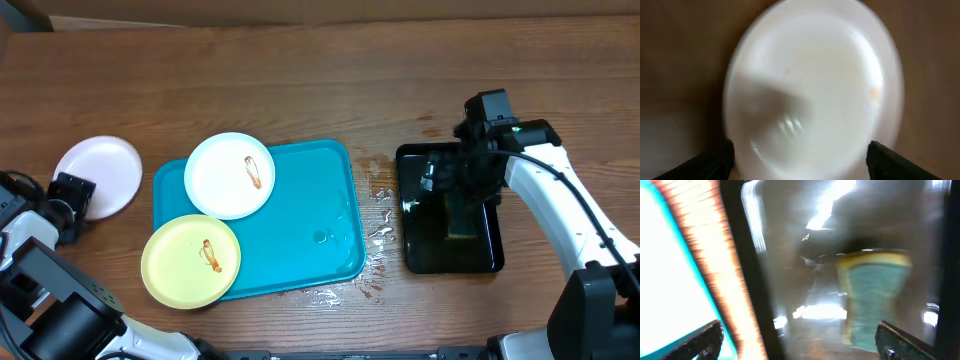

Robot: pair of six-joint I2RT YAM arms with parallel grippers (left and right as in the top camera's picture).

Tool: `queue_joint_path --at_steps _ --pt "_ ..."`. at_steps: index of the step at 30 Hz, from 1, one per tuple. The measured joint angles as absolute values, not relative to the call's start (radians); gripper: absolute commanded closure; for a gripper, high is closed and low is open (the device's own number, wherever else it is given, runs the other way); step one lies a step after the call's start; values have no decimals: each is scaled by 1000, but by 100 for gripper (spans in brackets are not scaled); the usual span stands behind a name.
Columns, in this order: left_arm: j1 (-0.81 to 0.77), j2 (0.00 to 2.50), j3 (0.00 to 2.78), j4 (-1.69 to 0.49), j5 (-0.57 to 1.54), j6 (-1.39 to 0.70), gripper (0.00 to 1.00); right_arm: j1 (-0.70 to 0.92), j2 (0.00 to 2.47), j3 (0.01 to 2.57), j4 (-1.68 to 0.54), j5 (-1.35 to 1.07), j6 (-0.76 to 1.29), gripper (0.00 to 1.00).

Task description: Clean dirty plates on tray and stack at the side

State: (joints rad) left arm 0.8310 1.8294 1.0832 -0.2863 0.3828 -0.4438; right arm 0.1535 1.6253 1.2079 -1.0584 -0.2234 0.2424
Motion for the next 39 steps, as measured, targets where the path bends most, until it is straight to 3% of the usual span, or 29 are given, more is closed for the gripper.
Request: queue_joint_path --at_steps 3,9,12,14,15,17,18,25,31,38,39 --pt "812 1830 1138 -303 564 -429 12 196 1625 1208 -1056 -271 213 18" --pt "757 1805 1225 -433 654 -374 5 243 1625 1208 -1062 -200 244 12" --pt "730 1743 1228 -507 560 -355 17 243 1625 1208 -1061 -180 259 15" --pt "719 1702 1230 -548 491 -342 26 243 1625 1208 -1045 -204 251 24" --pt "716 1681 1232 -568 464 -337 29 244 1625 1208 -1032 -225 245 38" --pt "708 1649 1235 -624 429 -335 30 258 1625 1208 -1002 -267 234 55" --pt "705 1642 1237 -648 428 -332 29 274 1625 1206 -985 -286 224 58" --pt "583 1639 1235 -818 476 -298 31 459 1631 1163 -871 -253 244 56" --pt "453 1639 1229 -886 497 -230 33 562 1684 1118 -715 -145 292 65" --pt "439 1639 1229 -933 501 -205 32 595 1813 1118 -547 -105 330 66" --pt "438 1639 1229 -937 501 -205 32 596 1829 1116 -531 -103 337 69"
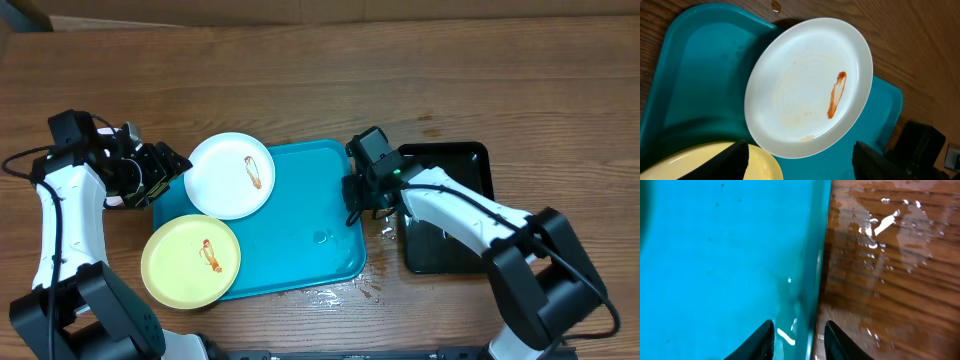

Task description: Clean dirty plates on tray and stack at the side

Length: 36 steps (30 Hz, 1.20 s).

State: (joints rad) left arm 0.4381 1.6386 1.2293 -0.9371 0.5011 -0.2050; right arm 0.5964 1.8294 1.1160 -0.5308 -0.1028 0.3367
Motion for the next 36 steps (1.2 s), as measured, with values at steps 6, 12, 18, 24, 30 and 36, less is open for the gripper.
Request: queue_joint_path --at_steps 6,12,18,24,30,36 --pt "438 1639 1229 -946 501 -200 32 596 1847 1112 -504 -97 363 74" --pt "438 1639 1229 -947 501 -198 32 596 1847 1105 -492 -97 369 79" --pt "439 1639 1229 -955 501 -198 32 596 1847 1097 -483 -84 373 79" --pt "438 1639 1229 -963 501 -198 32 596 1849 1092 -479 -56 389 84" --pt "439 1639 1229 -966 505 -199 32 596 1851 1080 -471 -48 399 85" --pt "439 1639 1229 -966 505 -198 32 599 1851 1069 -469 -52 417 86"
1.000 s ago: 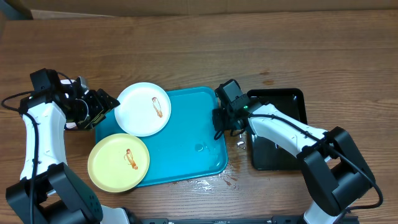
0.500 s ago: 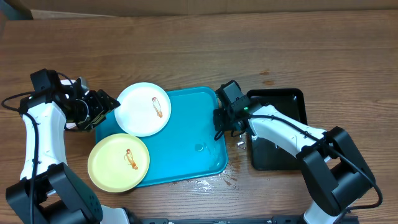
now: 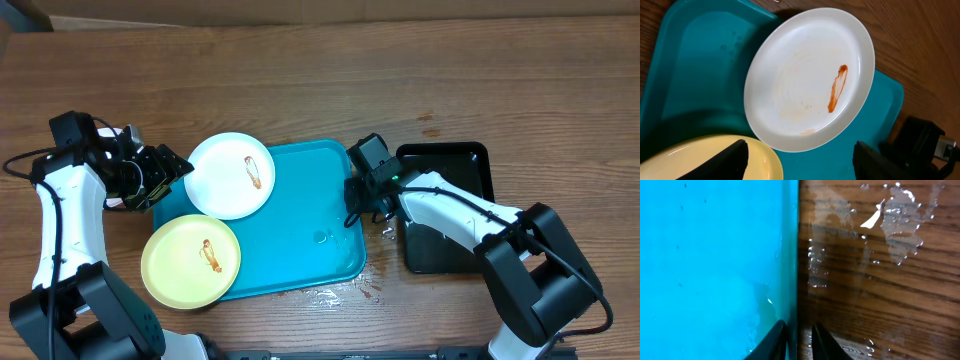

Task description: Clean dirty plates on tray and stack at the side

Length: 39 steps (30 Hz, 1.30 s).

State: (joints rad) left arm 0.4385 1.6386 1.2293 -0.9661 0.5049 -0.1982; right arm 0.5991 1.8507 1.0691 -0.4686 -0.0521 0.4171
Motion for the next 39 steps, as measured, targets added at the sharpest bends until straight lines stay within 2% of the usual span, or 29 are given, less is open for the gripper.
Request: queue_joint_path --at_steps 2,3,11,35,36,37,39 --pt "438 1639 1229 -966 505 -198 32 599 1851 1068 -471 -56 422 96" --pt "439 1639 1229 -966 505 -198 31 604 1851 1067 -467 -62 427 96" --pt "439 1639 1229 -966 505 -198 29 604 1850 1068 -489 -67 442 96" --pt "439 1639 1229 -966 505 -198 29 604 1826 1095 -744 -70 532 96" --pt "439 1639 1229 -966 505 -198 29 604 1826 1097 -746 -70 532 95" --pt "439 1639 1229 -966 505 -198 30 604 1826 1100 -752 -70 533 89" --pt "438 1639 1229 -963 506 -198 30 602 1827 1113 -779 -64 531 71"
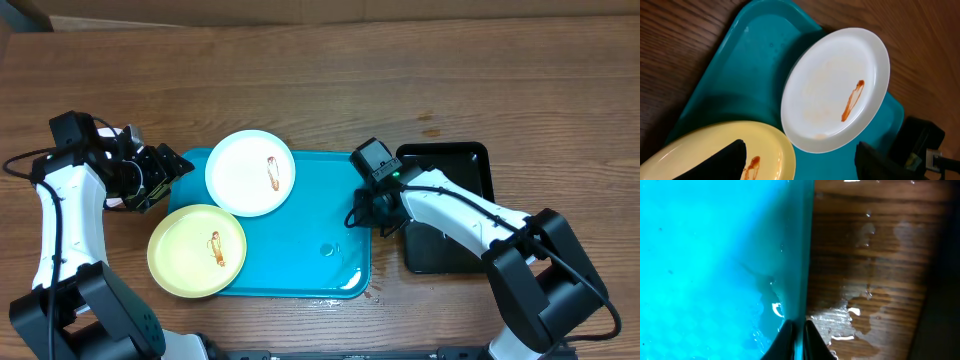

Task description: Clean dirty plates on tray and stack at the side

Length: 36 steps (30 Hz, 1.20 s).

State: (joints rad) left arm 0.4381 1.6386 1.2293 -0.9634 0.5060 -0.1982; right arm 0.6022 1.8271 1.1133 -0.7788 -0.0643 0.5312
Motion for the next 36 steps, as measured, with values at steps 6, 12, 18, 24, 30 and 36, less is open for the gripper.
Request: queue_joint_path --at_steps 6,12,18,24,30,36 --pt "437 1639 1238 -966 547 -173 27 569 1864 1257 -1012 -33 473 56" --pt "371 1638 1374 -1040 465 -147 27 477 1865 1471 -1200 -11 424 38" --pt "161 1633 1427 -1056 204 -156 28 341 1860 1497 -1310 -4 357 34" --pt "16 1675 1427 -1029 -1 -188 25 187 1860 1495 -1362 6 313 34" --pt "43 1805 1427 -979 -44 -183 26 133 1860 1491 -1379 7 302 33" --pt "75 1927 1427 -941 41 -130 30 133 1860 1491 -1369 7 298 32"
